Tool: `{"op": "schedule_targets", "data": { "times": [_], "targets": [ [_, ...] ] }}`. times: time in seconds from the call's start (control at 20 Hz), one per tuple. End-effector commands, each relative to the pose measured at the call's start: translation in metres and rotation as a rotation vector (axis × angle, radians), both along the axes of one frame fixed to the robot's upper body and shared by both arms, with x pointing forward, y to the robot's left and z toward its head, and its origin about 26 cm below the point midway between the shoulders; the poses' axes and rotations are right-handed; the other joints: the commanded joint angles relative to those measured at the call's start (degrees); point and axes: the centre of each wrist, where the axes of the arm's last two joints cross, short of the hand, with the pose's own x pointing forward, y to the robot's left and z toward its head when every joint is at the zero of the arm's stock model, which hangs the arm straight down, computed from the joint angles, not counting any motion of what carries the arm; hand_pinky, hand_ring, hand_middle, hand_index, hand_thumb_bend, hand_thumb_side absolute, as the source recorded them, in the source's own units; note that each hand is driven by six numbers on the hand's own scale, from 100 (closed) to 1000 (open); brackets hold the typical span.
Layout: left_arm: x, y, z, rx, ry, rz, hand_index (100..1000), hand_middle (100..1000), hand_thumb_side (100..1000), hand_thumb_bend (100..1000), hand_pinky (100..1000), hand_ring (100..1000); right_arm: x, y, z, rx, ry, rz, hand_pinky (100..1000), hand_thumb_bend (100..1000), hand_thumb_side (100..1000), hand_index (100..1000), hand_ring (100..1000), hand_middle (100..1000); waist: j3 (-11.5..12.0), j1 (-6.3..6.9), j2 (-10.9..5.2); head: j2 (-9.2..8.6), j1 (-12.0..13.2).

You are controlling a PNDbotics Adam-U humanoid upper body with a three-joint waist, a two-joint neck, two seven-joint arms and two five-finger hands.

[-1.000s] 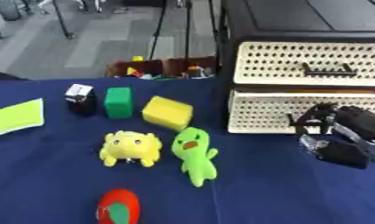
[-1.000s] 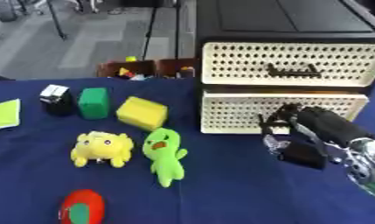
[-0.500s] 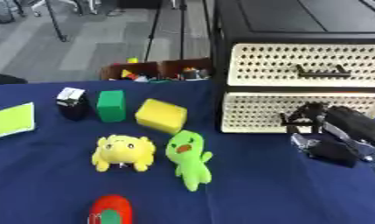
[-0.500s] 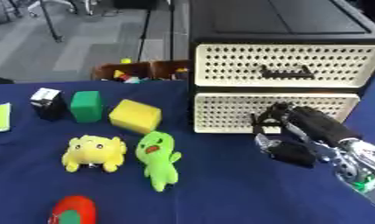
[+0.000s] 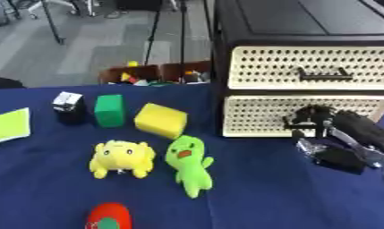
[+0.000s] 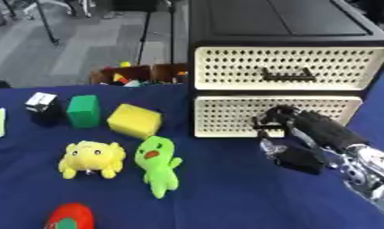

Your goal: Pick up objects from table and place into drawer.

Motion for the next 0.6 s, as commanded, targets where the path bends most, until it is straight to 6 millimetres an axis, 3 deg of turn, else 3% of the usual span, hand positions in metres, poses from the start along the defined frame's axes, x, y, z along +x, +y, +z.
{"op": "schedule_targets", "data": {
  "times": [0.05,0.25,0.6],
  "targets": [
    [-0.002,0.003,0.005,0.010,-0.018,0.004,812,566,790,280,334,533,-0.005,0.005,0.010,-0.006,0.006,0.034,587,100,1000,814,771,796,-0.62,0.06,-2.21,0.10,0.54],
    [-0.003,0.005,0.002,0.005,-0.013,0.019,811,566,789,282,337,534,-0.017,0.017,0.005,-0.009,0.046,0.090,545,100,1000,790,715,741,-2.47,0.18,-3.69,1.33,2.03],
    [-0.003,0.006,0.000,-0.002,-0.008,0.038,813,568,786,287,341,537,-0.022,0.012,0.007,0.058,-0.080,0.187,540,100,1000,778,670,707,-4.89,0.65,-5.80,2.88,4.37]
  ]
}}
